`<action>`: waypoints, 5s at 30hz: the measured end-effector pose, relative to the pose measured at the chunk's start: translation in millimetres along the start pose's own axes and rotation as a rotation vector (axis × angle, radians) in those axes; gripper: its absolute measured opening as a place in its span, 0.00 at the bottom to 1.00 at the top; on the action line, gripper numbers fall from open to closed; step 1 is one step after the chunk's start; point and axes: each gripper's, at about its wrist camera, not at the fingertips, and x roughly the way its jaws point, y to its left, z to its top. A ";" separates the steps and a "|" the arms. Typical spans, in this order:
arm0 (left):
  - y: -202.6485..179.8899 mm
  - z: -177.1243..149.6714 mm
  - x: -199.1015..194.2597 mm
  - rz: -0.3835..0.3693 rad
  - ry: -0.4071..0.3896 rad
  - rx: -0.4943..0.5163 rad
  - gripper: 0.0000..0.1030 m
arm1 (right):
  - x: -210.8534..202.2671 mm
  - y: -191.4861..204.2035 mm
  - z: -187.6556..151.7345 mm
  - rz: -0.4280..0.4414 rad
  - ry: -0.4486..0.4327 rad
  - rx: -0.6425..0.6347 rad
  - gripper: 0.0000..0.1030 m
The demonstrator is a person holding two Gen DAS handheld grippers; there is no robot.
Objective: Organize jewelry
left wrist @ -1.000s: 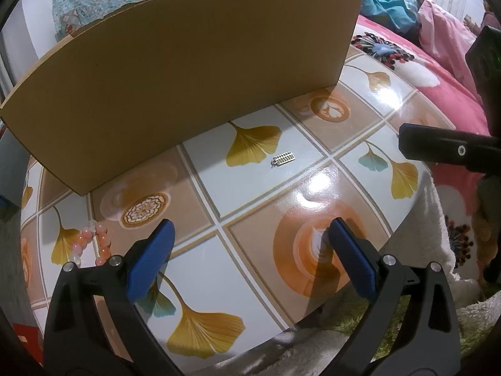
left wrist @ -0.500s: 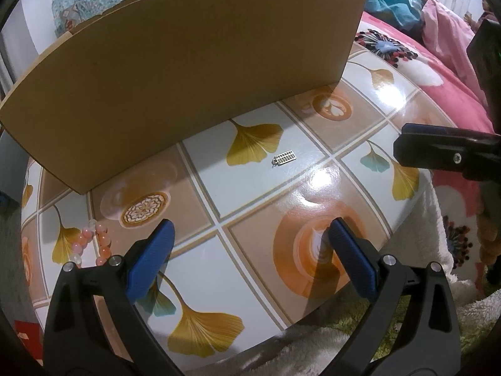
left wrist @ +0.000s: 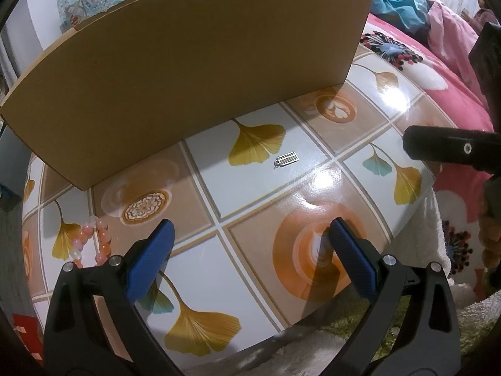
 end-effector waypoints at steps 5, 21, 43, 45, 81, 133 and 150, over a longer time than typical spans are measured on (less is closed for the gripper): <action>-0.2 -0.3 -0.2 0.003 0.003 -0.003 0.93 | 0.5 -0.9 0.3 -0.001 0.001 0.005 0.94; -0.3 0.4 0.3 0.002 0.008 -0.004 0.93 | 1.5 0.2 0.3 -0.004 0.007 0.019 0.94; -0.7 0.2 0.6 0.001 0.009 0.001 0.93 | 2.5 0.9 1.0 -0.013 0.012 0.022 0.94; -0.6 1.1 0.9 0.000 0.011 0.004 0.93 | 2.7 0.9 1.0 -0.015 0.013 0.024 0.94; 1.4 -3.0 -0.4 0.011 -0.029 -0.021 0.93 | 5.7 10.5 -5.6 -0.073 -0.041 0.001 0.94; 9.3 -24.9 -60.7 -0.084 -0.256 0.039 0.69 | -1.2 37.3 -15.6 -0.012 -0.116 -0.129 0.67; 78.3 -41.5 -74.2 0.052 -0.231 -0.068 0.35 | 23.5 66.4 -20.6 0.002 -0.082 -0.214 0.34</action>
